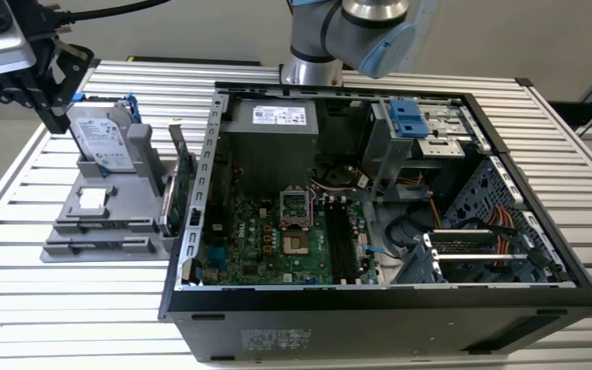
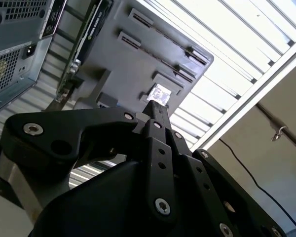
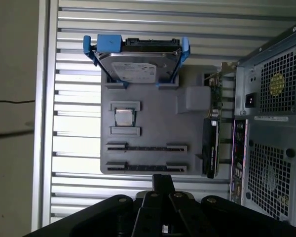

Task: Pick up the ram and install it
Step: 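Pick up the ram and move it above insertion slot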

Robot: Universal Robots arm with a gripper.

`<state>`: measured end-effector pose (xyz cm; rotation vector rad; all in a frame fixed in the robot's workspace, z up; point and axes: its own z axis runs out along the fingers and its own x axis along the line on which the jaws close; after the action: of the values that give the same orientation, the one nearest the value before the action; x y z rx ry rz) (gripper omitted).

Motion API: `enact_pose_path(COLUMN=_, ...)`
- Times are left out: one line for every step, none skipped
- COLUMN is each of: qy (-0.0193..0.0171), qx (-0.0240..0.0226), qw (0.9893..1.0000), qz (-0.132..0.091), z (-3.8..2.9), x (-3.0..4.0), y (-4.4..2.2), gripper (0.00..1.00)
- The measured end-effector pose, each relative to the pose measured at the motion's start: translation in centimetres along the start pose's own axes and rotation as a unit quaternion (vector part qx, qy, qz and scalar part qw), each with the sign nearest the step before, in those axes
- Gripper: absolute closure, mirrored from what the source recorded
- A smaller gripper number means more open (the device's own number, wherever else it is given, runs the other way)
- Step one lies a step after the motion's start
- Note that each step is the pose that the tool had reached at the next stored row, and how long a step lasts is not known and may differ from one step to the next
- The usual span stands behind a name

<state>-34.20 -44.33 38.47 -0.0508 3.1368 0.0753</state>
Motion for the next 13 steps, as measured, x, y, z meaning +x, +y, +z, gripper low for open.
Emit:
enact_pose_path(qy=0.0001, qx=0.0000, qw=1.0000, qz=-0.001, z=0.00, x=0.00, y=0.00, gripper=1.00)
enact_pose_path(qy=0.0002, qx=0.0000, qw=1.0000, qz=-0.003, z=0.00, x=0.00, y=0.00, gripper=1.00)
enact_pose_path(qy=0.0003, qx=0.0000, qw=1.0000, qz=-0.005, z=-0.01, x=-0.01, y=0.00, gripper=1.00)
enact_pose_path(qy=0.0004, qx=0.0000, qw=1.0000, qz=-0.006, z=-0.01, x=-0.01, y=0.00, gripper=1.00)
enact_pose_path(qy=0.0005, qx=0.0000, qw=1.0000, qz=-0.008, z=-0.01, x=-0.01, y=0.00, gripper=1.00)
enact_pose_path(qy=0.0005, qx=0.0000, qw=1.0000, qz=-0.009, z=-0.01, x=-0.01, y=0.00, gripper=1.00)
enact_pose_path(qy=0.0006, qx=0.0000, qw=0.9999, qz=-0.011, z=-0.01, x=-0.01, y=0.00, gripper=1.00)
enact_pose_path(qy=0.0006, qx=0.0000, qw=0.9999, qz=-0.012, z=-0.01, x=-0.01, y=0.00, gripper=1.00)
enact_pose_path(qy=0.0007, qx=0.0000, qw=0.9999, qz=-0.014, z=0.00, x=-0.01, y=0.00, gripper=1.00)
enact_pose_path(qy=0.0008, qx=-0.0001, qw=0.9999, qz=-0.016, z=0.00, x=-0.01, y=0.00, gripper=1.00)
enact_pose_path(qy=0.0009, qx=0.0000, qw=0.9998, qz=-0.018, z=0.00, x=-0.01, y=0.00, gripper=1.00)
enact_pose_path(qy=0.0009, qx=-0.0001, qw=0.9998, qz=-0.019, z=0.00, x=-0.01, y=0.00, gripper=1.00)
enact_pose_path(qy=0.0010, qx=-0.0001, qw=0.9998, qz=-0.021, z=0.00, x=-0.01, y=-0.01, gripper=1.00)
